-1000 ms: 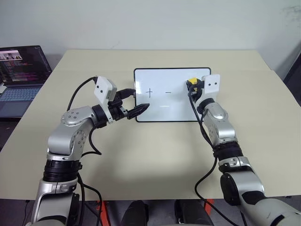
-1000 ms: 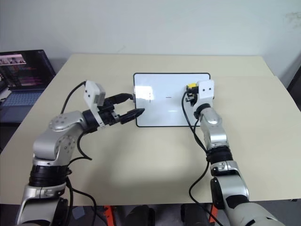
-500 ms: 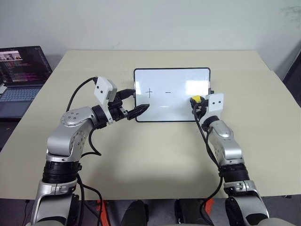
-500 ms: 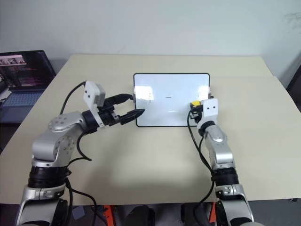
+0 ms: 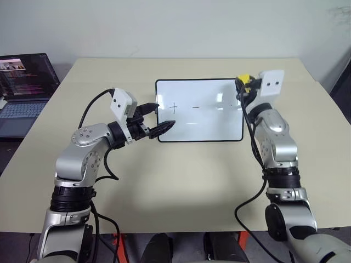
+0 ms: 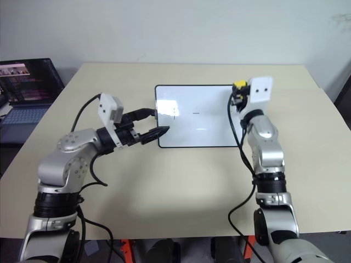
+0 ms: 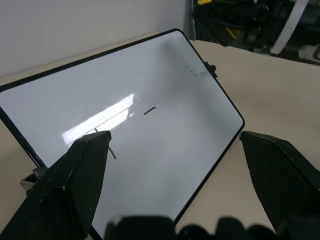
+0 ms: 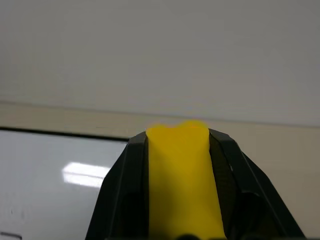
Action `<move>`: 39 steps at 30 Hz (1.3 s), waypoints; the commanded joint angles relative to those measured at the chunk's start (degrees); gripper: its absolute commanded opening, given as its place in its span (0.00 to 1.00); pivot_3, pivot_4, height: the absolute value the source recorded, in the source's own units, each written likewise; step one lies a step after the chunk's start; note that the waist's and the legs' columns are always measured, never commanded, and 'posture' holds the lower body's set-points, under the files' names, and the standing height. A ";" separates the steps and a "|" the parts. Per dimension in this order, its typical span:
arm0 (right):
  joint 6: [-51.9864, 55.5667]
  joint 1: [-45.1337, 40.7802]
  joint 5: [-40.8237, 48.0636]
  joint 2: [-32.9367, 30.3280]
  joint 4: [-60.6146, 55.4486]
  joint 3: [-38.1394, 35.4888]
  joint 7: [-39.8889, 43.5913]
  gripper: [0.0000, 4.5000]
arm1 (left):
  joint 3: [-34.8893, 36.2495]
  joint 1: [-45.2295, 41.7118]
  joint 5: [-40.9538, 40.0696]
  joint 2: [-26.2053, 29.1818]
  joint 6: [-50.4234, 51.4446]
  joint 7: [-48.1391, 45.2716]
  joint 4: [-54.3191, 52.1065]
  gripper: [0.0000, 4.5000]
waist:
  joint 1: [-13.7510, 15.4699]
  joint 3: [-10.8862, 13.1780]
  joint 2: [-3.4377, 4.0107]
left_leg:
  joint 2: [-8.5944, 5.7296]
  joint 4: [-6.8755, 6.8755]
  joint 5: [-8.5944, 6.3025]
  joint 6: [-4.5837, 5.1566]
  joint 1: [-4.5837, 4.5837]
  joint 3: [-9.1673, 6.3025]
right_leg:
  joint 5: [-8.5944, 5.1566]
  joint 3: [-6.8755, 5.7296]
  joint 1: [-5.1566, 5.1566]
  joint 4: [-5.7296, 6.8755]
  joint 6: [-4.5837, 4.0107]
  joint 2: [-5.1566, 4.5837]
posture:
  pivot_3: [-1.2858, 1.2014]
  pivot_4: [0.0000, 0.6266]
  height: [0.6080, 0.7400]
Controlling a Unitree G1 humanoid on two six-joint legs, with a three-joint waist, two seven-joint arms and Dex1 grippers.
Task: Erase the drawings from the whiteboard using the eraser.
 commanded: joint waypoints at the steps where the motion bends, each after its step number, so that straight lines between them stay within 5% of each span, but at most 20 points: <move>1: -4.09 -1.12 0.13 0.36 4.26 -0.34 0.07 0.29 | 0.47 -1.26 -0.25 0.05 -0.91 -0.02 -0.71 1.00 | 0.02 0.00 0.00 | 0.00 0.00 0.00 0.00 0.00 0.00 | 0.00 0.00 0.00 0.00 0.00 0.00 | 0.52 0.24 1.00; 10: -7.60 3.56 -0.21 0.50 12.51 -0.26 -0.02 0.29 | 0.97 -0.34 -0.49 0.31 -0.47 0.45 -1.92 1.00 | 0.03 0.00 0.00 | 0.01 0.01 0.00 0.00 -0.06 0.01 | 0.00 0.01 -0.04 0.01 0.00 -0.01 | 0.52 0.24 1.00; 26: 1.11 16.73 -0.02 2.79 -5.67 2.08 -1.14 0.29 | 0.52 -0.77 -0.61 0.04 -0.50 0.91 -1.83 1.00 | 0.02 -0.01 -0.01 | 0.01 0.04 0.00 0.00 0.06 -0.01 | 0.00 0.01 0.08 0.04 0.00 0.00 | 0.52 0.24 1.00; 39: -4.85 2.67 2.12 2.25 1.28 -1.47 -1.48 0.29 | 0.23 -1.40 -0.37 -0.07 -0.81 0.01 -1.02 1.00 | 0.02 0.00 0.00 | 0.01 -0.01 0.00 -0.01 0.01 -0.01 | 0.00 -0.02 0.01 0.00 0.00 0.01 | 0.52 0.24 1.00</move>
